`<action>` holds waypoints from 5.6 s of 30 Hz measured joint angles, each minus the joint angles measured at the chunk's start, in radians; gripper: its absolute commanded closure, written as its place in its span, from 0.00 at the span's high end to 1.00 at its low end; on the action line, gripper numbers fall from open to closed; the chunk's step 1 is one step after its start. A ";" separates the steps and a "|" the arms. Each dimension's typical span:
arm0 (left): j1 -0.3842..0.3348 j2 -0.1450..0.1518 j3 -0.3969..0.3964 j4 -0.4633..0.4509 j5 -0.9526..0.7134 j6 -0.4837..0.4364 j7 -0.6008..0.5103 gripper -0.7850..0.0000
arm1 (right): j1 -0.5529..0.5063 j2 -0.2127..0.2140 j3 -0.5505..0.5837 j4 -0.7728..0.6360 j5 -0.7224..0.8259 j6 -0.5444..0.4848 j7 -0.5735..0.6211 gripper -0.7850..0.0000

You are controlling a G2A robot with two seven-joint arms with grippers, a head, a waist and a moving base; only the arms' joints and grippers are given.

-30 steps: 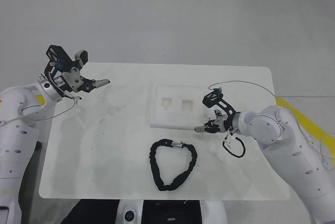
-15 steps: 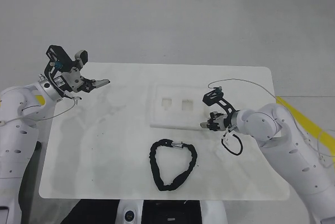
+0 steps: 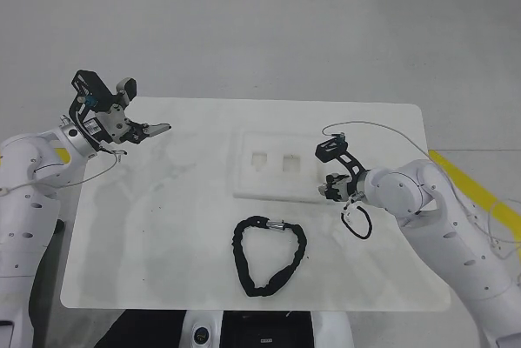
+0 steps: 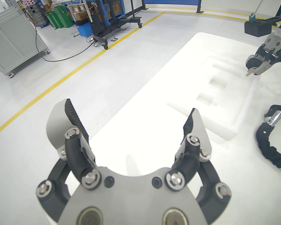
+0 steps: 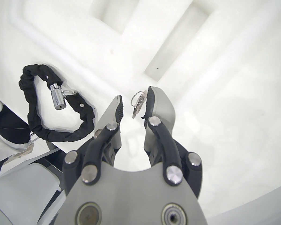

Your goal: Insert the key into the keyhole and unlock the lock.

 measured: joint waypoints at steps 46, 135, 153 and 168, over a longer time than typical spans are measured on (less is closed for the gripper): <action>0.000 0.000 0.000 0.000 0.000 0.000 0.000 1.00 | 0.013 -0.010 0.012 -0.132 -0.220 0.116 0.102 0.00; -0.120 -0.019 0.653 -0.217 0.302 -0.161 0.105 1.00 | -0.330 0.058 0.397 -0.221 0.122 -0.412 -0.197 0.00; -0.114 -0.019 0.652 -0.219 0.301 -0.152 0.097 1.00 | -0.330 0.058 0.397 -0.221 0.122 -0.412 -0.197 0.00; -0.102 -0.055 0.743 -0.277 0.333 -0.162 -0.061 1.00 | -0.330 0.058 0.397 -0.221 0.122 -0.412 -0.197 0.00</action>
